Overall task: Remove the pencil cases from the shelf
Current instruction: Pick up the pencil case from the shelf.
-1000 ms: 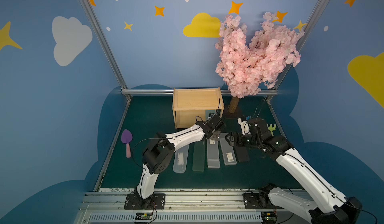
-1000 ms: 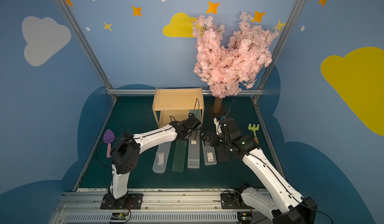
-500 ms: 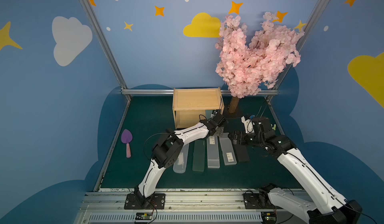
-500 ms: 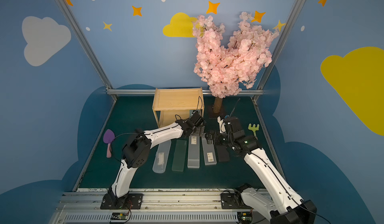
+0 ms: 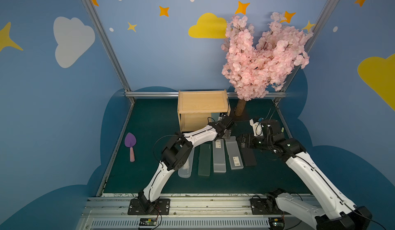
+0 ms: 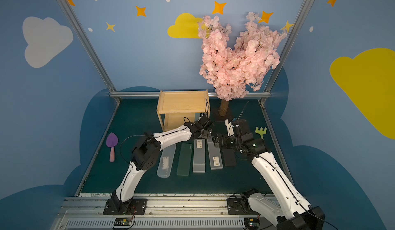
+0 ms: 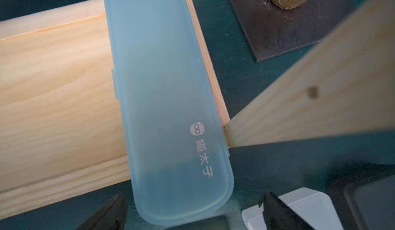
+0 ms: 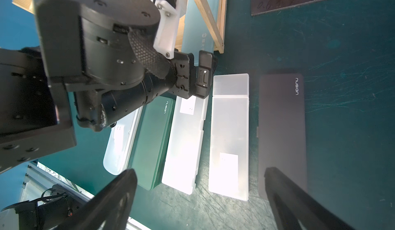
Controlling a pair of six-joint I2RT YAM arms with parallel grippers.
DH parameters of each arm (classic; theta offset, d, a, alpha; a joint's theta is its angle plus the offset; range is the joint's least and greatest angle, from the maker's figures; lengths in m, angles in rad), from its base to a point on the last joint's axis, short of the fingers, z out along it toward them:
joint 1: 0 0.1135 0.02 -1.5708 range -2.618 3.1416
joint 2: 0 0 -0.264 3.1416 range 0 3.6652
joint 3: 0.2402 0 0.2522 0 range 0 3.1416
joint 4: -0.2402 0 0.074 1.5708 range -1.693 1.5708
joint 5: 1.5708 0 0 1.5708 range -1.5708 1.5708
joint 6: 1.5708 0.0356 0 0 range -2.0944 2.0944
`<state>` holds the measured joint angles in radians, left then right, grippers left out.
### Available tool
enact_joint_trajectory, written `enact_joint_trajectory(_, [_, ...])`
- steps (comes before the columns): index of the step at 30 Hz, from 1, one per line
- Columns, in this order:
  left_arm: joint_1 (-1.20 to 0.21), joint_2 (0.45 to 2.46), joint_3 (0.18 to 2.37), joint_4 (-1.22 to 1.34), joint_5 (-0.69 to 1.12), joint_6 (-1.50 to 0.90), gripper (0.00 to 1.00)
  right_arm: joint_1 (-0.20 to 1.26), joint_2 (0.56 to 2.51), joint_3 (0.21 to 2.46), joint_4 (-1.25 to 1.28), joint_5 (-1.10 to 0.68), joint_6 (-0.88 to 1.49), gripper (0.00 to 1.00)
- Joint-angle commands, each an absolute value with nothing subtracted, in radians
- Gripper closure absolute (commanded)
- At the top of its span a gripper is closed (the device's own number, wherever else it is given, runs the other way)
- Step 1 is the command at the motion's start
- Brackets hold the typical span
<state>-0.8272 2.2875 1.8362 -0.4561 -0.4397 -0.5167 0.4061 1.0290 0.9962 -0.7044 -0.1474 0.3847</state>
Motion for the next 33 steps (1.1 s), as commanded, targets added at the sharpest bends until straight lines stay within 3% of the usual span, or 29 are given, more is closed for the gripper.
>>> enact_joint_trajectory(1, [-0.824, 2.307, 1.856, -0.479, -0.468, -0.519, 0.00, 0.393, 1.007, 0.980, -0.720, -0.165, 0.371, 0.02])
enact_joint_trajectory(23, [-0.799, 2.358, 1.899, -0.514, -0.482, -0.520, 0.01, 0.364, 0.994, 0.974, -0.739, -0.181, 0.360, 0.02])
enact_joint_trajectory(33, [-0.791, 2.365, 1.905, -0.515, -0.476, -0.516, 0.09, 0.361, 0.988, 0.975, -0.749, -0.181, 0.360, 0.02])
